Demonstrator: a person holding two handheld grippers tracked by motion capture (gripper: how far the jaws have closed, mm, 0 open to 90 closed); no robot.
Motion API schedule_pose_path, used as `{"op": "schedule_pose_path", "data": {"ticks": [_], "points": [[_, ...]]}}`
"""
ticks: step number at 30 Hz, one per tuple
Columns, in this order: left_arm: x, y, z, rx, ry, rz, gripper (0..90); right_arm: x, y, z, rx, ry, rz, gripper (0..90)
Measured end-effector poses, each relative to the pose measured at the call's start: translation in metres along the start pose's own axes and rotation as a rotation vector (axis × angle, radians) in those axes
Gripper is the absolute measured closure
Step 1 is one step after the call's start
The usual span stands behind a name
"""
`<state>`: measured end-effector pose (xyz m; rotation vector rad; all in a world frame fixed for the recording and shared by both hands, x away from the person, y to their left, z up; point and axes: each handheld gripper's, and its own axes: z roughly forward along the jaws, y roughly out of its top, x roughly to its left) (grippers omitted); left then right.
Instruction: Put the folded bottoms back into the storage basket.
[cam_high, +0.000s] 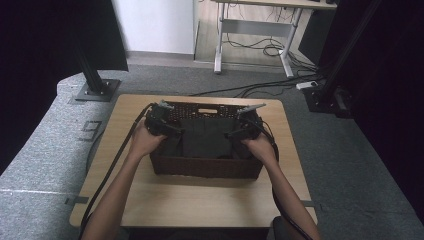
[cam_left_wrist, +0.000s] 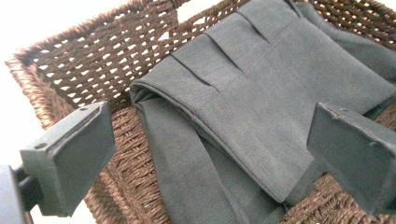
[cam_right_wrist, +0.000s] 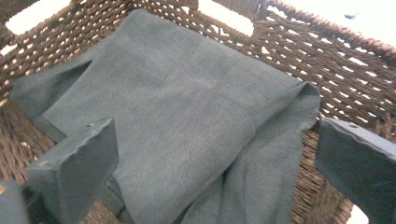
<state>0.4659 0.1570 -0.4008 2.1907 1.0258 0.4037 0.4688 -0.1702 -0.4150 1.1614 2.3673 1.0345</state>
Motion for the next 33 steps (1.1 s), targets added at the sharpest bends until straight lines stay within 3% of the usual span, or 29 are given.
{"op": "schedule_pose_path", "data": {"ticks": [13, 21, 26, 33], "points": [[-0.008, -0.014, -0.025, -0.083, -0.014, 0.062, 0.0, 0.005, -0.009, -0.033, -0.083, 0.001, -0.036, 0.0], [-0.014, -0.026, -0.043, -0.125, -0.019, 0.077, 0.0, 0.009, -0.017, -0.048, -0.104, -0.006, -0.066, 0.0], [-0.017, -0.035, -0.052, -0.127, -0.01, 0.097, 0.0, 0.012, -0.025, -0.058, -0.111, -0.006, -0.083, 0.0], [-0.017, -0.049, -0.063, -0.135, -0.01, 0.089, 0.0, 0.016, -0.037, -0.069, -0.122, -0.001, -0.087, 0.0]]}}
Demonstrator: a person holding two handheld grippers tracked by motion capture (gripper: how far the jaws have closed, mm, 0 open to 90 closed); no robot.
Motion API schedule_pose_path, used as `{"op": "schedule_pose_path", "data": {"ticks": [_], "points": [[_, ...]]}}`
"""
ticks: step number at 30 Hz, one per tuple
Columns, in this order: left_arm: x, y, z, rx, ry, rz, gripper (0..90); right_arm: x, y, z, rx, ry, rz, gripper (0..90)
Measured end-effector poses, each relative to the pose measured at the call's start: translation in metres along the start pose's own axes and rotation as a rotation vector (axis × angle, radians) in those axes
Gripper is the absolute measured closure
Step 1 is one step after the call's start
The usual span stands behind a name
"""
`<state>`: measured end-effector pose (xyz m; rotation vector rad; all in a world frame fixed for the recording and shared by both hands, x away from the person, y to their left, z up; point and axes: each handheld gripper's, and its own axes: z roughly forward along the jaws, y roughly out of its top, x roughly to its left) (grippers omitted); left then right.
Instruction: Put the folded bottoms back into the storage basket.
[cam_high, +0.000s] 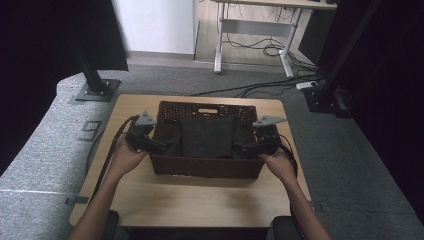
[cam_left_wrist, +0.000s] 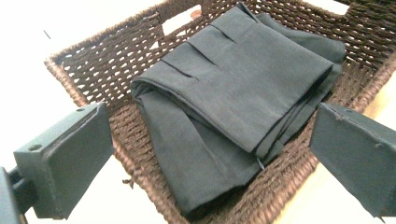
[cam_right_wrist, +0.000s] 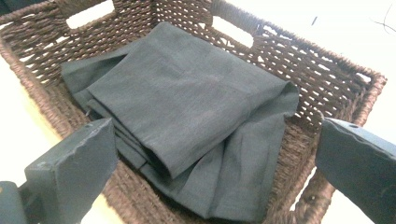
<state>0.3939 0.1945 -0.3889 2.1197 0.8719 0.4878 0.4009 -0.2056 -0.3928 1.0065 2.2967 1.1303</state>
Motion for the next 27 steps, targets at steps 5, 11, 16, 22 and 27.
{"op": "schedule_pose_path", "data": {"ticks": [5, 11, 16, 22, 27], "points": [[-0.001, -0.01, -0.01, -0.006, -0.005, -0.013, 0.0, 0.002, -0.009, -0.01, -0.005, 0.0, 0.0, 0.0], [-0.002, -0.025, -0.021, -0.028, -0.016, -0.024, 0.0, 0.0, -0.024, -0.024, -0.008, -0.013, 0.009, 0.0], [-0.004, -0.039, -0.025, -0.029, -0.014, -0.032, 0.0, -0.001, -0.038, -0.032, -0.008, -0.018, 0.023, 0.0], [-0.006, -0.059, -0.026, -0.027, -0.003, -0.037, 0.0, -0.001, -0.06, -0.035, -0.004, -0.026, 0.034, 0.0], [-0.01, -0.077, -0.02, -0.018, -0.002, -0.035, 0.0, 0.001, -0.077, -0.032, 0.001, -0.033, 0.043, 0.0]]}}
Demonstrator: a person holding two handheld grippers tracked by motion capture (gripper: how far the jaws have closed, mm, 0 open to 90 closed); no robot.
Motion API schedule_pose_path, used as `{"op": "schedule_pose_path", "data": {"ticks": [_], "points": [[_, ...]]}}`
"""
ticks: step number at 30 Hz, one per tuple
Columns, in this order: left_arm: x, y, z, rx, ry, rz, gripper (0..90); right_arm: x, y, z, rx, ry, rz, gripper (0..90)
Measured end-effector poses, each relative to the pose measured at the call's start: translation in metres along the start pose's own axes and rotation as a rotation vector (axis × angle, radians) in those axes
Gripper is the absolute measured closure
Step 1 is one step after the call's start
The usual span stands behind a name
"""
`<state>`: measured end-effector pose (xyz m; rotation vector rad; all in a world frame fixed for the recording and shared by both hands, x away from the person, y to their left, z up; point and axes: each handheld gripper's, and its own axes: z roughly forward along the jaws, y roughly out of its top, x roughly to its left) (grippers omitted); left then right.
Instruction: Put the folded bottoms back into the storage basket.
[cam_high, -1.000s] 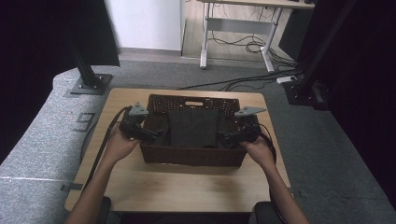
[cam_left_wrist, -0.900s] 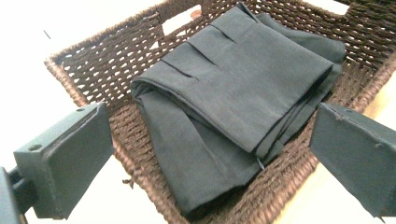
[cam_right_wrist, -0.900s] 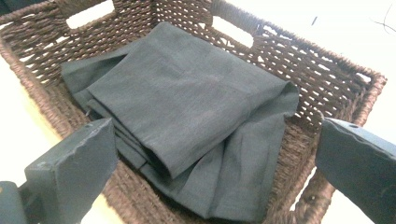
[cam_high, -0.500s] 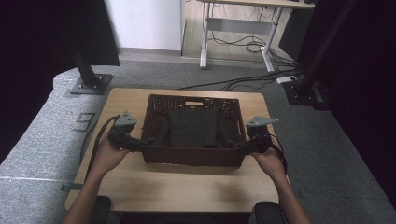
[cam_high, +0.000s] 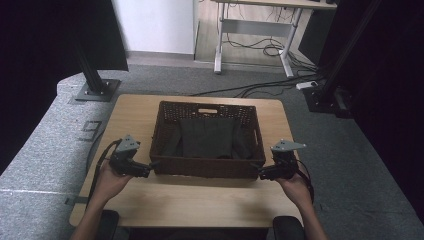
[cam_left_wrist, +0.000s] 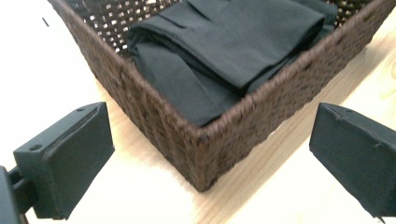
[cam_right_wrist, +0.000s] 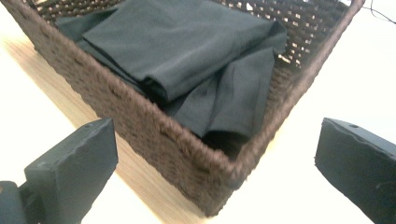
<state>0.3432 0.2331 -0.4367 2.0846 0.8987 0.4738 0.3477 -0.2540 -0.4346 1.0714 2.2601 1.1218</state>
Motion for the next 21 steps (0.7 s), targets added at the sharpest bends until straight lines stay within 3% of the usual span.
{"op": "schedule_pose_path", "data": {"ticks": [6, 21], "points": [[-0.003, -0.019, 0.01, 0.016, 0.011, 0.02, 0.0, 0.001, -0.021, 0.01, 0.016, -0.002, 0.009, 0.0], [-0.002, -0.065, 0.034, 0.02, -0.006, -0.027, 0.0, -0.003, -0.068, 0.037, 0.061, -0.026, 0.046, 0.0]]}}
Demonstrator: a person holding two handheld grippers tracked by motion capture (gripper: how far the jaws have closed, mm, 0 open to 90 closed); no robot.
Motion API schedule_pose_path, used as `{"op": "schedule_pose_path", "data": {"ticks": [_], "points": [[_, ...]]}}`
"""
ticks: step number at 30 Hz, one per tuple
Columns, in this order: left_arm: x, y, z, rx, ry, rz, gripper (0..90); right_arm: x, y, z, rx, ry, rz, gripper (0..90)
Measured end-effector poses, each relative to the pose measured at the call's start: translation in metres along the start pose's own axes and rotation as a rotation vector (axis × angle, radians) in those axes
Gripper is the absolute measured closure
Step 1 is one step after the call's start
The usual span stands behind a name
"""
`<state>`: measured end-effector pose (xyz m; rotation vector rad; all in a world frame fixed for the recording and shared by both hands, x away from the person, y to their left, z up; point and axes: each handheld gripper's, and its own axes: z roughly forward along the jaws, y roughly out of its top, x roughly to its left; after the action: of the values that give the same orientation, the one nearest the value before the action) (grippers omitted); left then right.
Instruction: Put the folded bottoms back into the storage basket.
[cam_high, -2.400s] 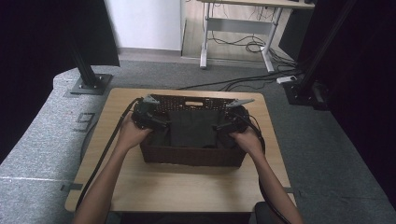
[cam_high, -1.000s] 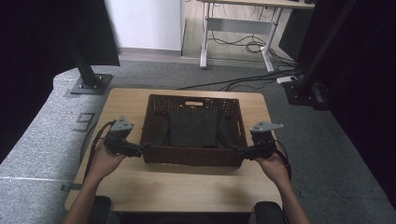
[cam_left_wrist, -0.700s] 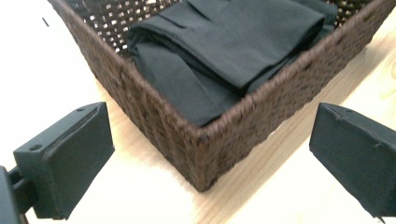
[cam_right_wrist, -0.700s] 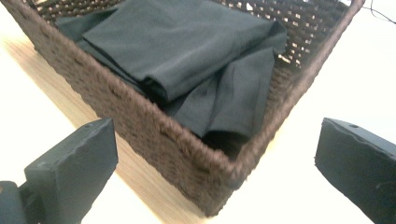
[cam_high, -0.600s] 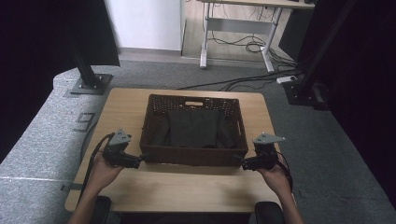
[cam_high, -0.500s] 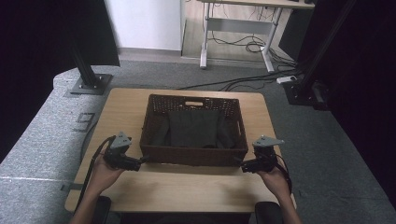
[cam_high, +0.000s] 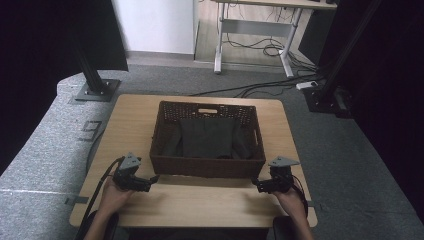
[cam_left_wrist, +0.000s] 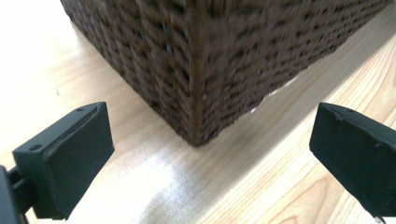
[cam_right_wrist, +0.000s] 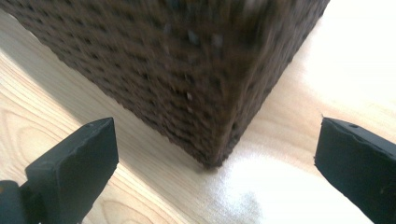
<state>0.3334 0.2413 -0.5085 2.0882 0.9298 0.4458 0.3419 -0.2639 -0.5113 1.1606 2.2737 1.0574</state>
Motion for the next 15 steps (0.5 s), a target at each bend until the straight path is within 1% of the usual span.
{"op": "schedule_pose_path", "data": {"ticks": [2, 4, 6, 10, 12, 13, 15], "points": [[0.0, -0.004, 0.003, 0.006, 0.001, -0.002, 0.0, 0.0, -0.005, 0.004, 0.007, -0.001, 0.003, 0.0], [0.001, -0.008, 0.007, 0.014, -0.009, -0.008, 0.0, -0.001, -0.01, 0.01, 0.021, -0.006, 0.005, 0.0], [0.001, -0.012, 0.011, 0.032, -0.008, -0.011, 0.0, -0.001, -0.014, 0.015, 0.035, -0.011, 0.003, 0.0], [0.002, -0.022, 0.02, 0.084, -0.007, -0.012, 0.0, -0.002, -0.022, 0.023, 0.063, -0.01, 0.004, 0.0], [0.004, -0.025, 0.025, 0.121, -0.014, -0.012, 0.0, -0.003, -0.026, 0.026, 0.074, -0.007, 0.004, 0.0], [0.004, -0.026, 0.027, 0.131, -0.008, -0.007, 0.0, -0.003, -0.027, 0.028, 0.08, -0.006, 0.007, 0.0], [0.003, -0.027, 0.03, 0.17, 0.009, 0.009, 0.0, -0.004, -0.03, 0.031, 0.091, -0.004, 0.005, 0.0]]}}
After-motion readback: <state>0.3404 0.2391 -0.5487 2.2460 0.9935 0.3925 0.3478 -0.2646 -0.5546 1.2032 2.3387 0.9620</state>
